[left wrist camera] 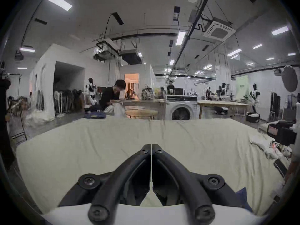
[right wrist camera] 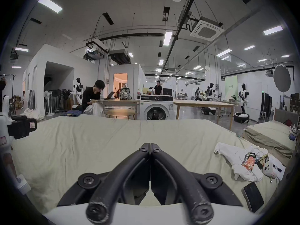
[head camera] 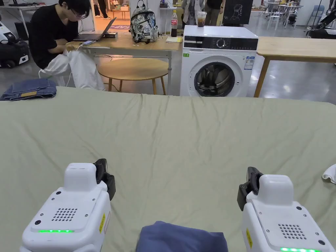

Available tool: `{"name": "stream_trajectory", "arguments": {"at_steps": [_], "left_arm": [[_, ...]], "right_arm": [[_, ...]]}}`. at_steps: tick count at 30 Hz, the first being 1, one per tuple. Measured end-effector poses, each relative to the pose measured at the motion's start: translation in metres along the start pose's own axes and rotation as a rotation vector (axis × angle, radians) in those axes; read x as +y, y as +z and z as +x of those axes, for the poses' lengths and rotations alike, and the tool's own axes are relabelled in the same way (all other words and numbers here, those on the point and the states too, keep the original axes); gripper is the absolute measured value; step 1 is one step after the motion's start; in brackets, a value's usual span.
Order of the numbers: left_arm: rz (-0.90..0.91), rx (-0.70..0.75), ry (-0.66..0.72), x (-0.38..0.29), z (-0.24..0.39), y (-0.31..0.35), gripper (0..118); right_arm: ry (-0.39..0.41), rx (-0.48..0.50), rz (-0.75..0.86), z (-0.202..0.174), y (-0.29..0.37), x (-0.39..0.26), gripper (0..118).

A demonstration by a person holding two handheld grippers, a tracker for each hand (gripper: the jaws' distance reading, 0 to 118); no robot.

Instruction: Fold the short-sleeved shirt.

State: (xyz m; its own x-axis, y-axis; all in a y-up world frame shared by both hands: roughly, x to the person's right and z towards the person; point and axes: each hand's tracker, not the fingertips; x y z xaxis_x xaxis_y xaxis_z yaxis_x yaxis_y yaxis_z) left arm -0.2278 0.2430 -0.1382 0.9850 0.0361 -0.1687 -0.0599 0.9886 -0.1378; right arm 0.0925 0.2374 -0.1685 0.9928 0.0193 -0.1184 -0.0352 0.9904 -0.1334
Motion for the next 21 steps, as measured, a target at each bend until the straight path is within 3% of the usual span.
{"name": "stream_trajectory", "arguments": {"at_steps": [9, 15, 17, 21], "left_arm": [[-0.079, -0.033, 0.031, -0.019, -0.015, 0.001, 0], [-0.144, -0.067, 0.072, -0.033, -0.026, 0.012, 0], [-0.183, -0.092, 0.078, -0.041, -0.030, 0.017, 0], [-0.297, -0.159, 0.127, -0.057, -0.041, 0.024, 0]], "right_arm": [[0.079, 0.228, -0.284, -0.028, 0.036, -0.063, 0], [0.112, 0.221, -0.459, -0.049, 0.010, -0.113, 0], [0.126, 0.172, -0.516, -0.050, -0.004, -0.127, 0], [0.079, 0.140, -0.535, -0.048, -0.014, -0.138, 0]]}}
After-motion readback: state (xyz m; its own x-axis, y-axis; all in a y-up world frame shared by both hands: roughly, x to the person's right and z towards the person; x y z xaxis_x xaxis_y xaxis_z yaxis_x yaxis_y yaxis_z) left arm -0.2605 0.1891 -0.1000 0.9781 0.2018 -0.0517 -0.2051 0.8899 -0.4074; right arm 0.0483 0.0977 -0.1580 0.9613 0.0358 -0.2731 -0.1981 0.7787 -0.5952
